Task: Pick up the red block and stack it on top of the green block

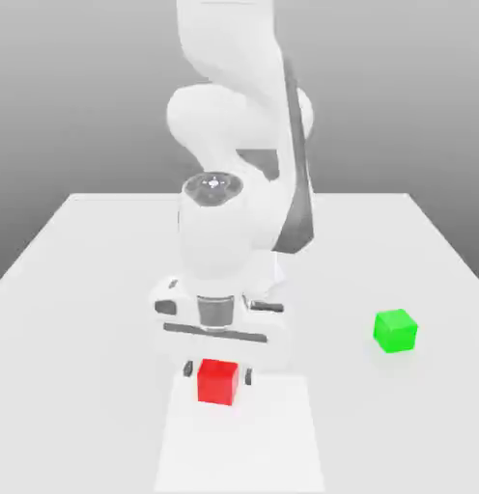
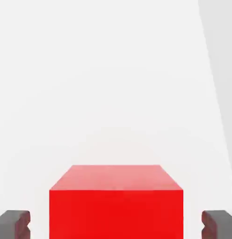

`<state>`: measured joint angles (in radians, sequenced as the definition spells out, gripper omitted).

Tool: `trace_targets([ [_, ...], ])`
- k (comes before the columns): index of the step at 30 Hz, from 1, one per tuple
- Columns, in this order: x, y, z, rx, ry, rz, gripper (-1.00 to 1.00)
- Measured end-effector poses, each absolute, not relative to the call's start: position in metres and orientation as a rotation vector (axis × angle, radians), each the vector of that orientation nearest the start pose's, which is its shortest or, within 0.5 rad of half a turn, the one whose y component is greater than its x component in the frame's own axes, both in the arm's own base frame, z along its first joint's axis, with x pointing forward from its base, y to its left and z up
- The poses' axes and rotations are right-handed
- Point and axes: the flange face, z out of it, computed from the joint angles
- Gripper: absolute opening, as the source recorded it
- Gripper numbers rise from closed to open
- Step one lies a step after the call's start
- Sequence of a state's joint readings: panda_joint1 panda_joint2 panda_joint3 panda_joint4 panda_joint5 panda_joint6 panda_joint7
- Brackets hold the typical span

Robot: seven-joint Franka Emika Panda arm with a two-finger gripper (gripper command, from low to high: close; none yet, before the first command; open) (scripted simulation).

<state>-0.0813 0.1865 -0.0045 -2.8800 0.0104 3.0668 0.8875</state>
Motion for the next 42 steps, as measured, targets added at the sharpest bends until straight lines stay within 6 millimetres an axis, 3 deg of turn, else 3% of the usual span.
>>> trace_targets([
  [5, 0.338, -0.03, 0.145, -2.769, 1.483, -0.001, -1.0],
  [13, 0.338, -0.023, 0.205, -2.775, 1.472, -0.001, -1.0],
  [17, 0.335, 0.045, 0.22, -2.818, 1.371, 0.002, -1.0],
  [21, 0.314, 0.123, 0.23, -2.871, 1.249, 0.005, -1.0],
  [25, 0.274, 0.194, 0.239, -2.923, 1.126, 0.006, -1.0],
  [29, 0.219, 0.251, 0.246, -2.974, 1.002, 0.002, -1.0],
  [31, 0.211, 0.258, 0.239, -2.996, 0.99, -0.025, -1.0],
  [42, 0.21, 0.258, 0.187, -3.015, 0.993, -0.051, -1.0],
])
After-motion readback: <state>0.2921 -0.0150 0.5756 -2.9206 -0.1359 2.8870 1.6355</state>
